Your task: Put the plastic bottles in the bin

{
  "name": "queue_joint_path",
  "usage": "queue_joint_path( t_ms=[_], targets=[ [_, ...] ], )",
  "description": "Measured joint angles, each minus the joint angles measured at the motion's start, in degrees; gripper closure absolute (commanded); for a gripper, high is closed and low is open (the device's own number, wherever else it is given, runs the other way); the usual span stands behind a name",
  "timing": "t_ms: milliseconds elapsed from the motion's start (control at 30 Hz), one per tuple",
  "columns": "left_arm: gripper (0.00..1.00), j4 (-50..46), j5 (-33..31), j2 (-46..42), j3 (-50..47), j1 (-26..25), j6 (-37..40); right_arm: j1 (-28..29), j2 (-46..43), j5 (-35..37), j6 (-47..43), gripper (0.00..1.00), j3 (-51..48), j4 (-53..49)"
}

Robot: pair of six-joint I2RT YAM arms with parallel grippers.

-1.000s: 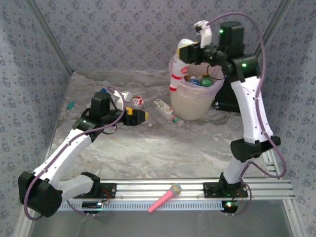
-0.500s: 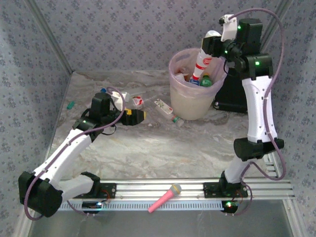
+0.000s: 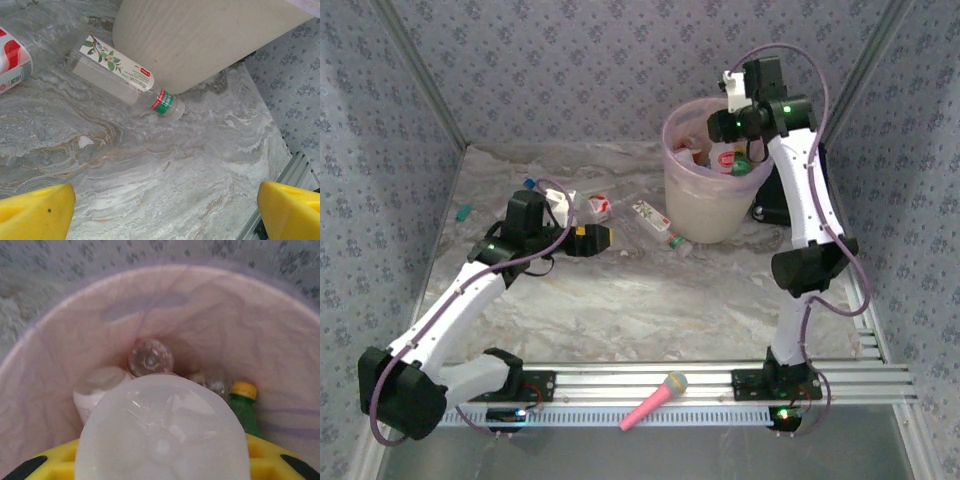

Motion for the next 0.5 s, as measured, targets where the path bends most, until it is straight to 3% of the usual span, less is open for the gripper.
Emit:
queue_joint_path(
  t_ms=[500],
  targets=[
    [0.07,0.0,-0.4,0.4,-0.2,0.4,0.0,1.0,3.8,2.4,-0.2,0.59,-1.1,0.8]
  ],
)
